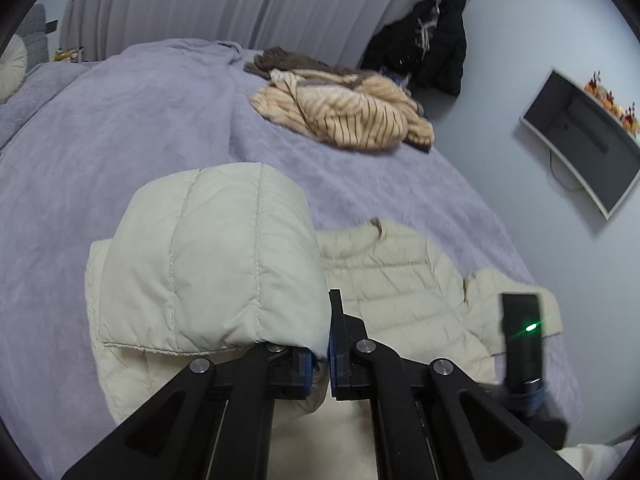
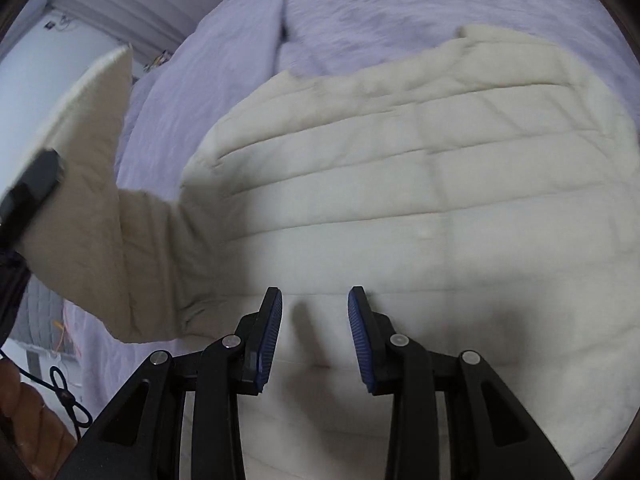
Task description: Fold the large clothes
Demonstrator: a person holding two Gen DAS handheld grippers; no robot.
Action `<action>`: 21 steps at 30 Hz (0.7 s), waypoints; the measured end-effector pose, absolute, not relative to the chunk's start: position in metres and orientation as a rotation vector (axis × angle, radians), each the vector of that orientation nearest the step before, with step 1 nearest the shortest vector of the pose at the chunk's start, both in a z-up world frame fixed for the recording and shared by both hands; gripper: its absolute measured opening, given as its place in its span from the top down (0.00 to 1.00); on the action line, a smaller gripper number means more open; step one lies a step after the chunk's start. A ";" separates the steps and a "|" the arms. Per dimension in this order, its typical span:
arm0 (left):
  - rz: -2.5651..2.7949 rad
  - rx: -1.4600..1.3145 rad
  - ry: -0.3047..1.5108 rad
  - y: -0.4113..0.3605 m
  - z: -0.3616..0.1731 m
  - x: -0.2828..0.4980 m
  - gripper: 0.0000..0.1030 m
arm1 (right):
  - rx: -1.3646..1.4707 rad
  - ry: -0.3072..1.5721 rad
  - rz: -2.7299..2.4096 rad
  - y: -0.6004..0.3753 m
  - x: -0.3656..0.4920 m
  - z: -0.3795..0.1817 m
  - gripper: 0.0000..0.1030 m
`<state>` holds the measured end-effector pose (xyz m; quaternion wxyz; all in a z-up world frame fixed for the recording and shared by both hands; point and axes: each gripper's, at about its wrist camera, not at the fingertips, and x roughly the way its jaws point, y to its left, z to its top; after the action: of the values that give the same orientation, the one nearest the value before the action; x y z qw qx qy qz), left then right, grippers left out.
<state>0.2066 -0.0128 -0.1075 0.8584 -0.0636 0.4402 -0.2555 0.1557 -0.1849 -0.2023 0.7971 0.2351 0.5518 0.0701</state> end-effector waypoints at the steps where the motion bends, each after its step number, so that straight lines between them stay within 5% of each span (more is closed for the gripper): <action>1: -0.538 -0.090 0.942 -0.028 -0.119 0.205 0.94 | 0.517 1.180 0.117 -0.205 0.150 -0.201 0.63; 10: -0.489 0.259 1.065 -0.106 -0.203 0.174 0.90 | 0.605 1.175 -0.049 -0.302 0.106 -0.213 0.63; 12: -0.494 0.286 1.045 -0.109 -0.202 0.166 0.50 | 0.611 1.173 -0.049 -0.302 0.101 -0.217 0.59; 13: -0.493 0.285 1.036 -0.107 -0.199 0.163 0.07 | 0.615 1.170 -0.047 -0.305 0.100 -0.217 0.53; 16: -0.464 0.315 0.975 -0.107 -0.189 0.157 0.00 | 0.620 1.161 -0.040 -0.312 0.099 -0.214 0.42; 21: -0.465 0.240 0.979 -0.081 -0.165 0.149 0.00 | 0.583 1.158 -0.042 -0.320 0.089 -0.202 0.41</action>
<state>0.1485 -0.0813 -0.1647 0.8497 0.1141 0.4650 -0.2207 0.0892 -0.3202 -0.2019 0.7969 0.2714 0.5393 -0.0195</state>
